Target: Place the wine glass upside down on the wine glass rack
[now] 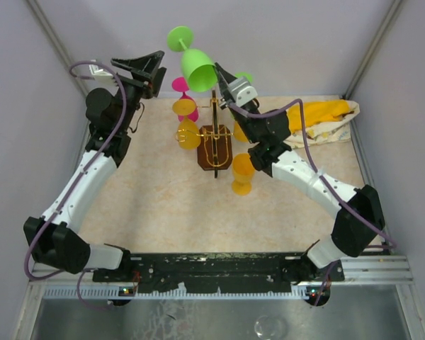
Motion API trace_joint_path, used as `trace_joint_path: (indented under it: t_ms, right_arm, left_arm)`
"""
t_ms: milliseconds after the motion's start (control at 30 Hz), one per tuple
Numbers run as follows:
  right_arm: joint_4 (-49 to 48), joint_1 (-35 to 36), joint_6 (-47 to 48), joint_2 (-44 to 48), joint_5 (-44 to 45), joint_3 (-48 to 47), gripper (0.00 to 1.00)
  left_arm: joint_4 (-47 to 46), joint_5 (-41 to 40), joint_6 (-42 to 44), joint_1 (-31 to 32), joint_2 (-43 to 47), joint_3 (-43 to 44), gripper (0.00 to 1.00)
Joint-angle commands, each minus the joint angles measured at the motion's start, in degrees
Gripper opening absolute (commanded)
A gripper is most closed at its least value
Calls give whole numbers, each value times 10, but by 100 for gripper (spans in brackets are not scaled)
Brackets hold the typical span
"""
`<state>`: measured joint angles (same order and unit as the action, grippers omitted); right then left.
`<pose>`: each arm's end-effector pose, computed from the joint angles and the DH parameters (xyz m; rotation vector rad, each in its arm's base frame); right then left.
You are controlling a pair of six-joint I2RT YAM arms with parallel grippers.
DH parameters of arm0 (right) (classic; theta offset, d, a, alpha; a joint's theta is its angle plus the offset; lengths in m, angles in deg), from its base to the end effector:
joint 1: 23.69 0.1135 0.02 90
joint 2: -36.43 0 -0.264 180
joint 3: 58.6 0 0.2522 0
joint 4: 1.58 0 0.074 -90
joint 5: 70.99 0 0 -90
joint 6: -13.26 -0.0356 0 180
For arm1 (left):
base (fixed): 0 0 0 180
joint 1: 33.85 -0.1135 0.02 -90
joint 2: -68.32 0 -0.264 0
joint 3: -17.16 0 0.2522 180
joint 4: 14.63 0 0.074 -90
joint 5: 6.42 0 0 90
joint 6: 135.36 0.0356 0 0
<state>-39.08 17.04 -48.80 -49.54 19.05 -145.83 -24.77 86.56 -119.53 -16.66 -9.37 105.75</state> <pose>0.2569 0.2212 0.4510 -0.5049 0.7403 0.2078 0.2991 -0.0945 0.4585 -0.5906 1.1939 -1.4108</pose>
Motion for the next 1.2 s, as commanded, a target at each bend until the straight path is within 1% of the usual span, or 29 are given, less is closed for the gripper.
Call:
trace_joint_path:
  t_ms: [0,200,400,633,800,867,1000,1033,1167]
  right_arm:
    - [-28,7,-23,7,-32,-8,0]
    - [-29,10,-24,-4,-45,-9,0]
    - [-39,11,-46,-1,-70,3,0]
    - [-45,12,-61,5,-99,14,0]
    - [-36,12,-64,10,-109,15,0]
    - [-39,12,-58,10,-101,17,0]
    - [-39,12,-54,11,-107,19,0]
    - [-39,12,-54,12,-107,20,0]
    - [-45,12,-47,16,-101,28,0]
  left_arm:
    - [-30,-1,-17,6,-2,-8,84]
    - [-32,9,-27,15,-11,-7,81]
    - [-38,11,-31,23,-25,-4,77]
    - [-50,15,-35,31,-41,1,70]
    - [-60,17,-35,31,-45,1,58]
    - [-62,17,-34,32,-44,1,50]
    - [-68,17,-29,32,-46,2,38]
    - [-70,19,-29,32,-47,2,36]
    - [-83,30,-33,31,-51,-1,35]
